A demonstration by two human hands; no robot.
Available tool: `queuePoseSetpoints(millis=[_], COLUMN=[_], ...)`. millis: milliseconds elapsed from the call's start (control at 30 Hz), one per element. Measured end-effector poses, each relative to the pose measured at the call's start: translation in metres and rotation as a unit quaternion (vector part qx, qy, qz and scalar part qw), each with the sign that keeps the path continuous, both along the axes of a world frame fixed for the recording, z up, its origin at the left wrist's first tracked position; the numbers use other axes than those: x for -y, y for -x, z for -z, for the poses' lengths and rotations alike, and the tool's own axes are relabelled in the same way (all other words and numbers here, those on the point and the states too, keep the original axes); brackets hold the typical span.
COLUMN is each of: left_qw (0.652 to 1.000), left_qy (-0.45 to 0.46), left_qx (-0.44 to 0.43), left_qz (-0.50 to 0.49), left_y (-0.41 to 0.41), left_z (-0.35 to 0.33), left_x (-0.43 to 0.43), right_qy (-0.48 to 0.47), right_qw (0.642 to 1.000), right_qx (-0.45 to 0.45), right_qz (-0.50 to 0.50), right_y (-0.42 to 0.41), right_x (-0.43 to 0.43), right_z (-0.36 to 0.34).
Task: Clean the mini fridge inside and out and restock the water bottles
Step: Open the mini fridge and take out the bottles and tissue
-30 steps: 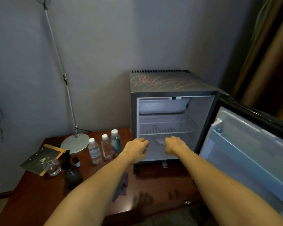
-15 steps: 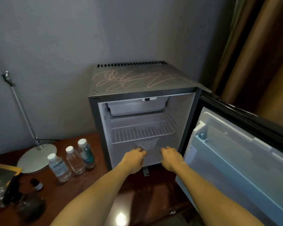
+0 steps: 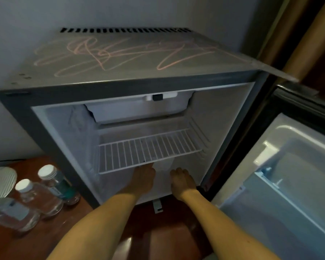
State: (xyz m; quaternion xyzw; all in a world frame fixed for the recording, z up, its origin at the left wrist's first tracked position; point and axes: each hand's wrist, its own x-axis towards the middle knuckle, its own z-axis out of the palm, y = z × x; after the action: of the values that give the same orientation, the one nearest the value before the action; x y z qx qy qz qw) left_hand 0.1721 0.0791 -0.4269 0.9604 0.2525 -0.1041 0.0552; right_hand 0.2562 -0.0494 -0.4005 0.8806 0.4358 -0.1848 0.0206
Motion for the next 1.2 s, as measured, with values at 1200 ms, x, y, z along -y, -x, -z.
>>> queuePoseSetpoints(millis=[1200], left_qw=[0.984], left_qy=[-0.094], left_qx=[0.045], left_qz=[0.145], left_y=[0.098], left_z=[-0.103], left_x=[0.217], right_qy=[0.028], right_qw=[0.986], right_qx=[0.037], right_qz=[0.157], right_y=[0.073], right_x=[0.261], right_z=[-0.102])
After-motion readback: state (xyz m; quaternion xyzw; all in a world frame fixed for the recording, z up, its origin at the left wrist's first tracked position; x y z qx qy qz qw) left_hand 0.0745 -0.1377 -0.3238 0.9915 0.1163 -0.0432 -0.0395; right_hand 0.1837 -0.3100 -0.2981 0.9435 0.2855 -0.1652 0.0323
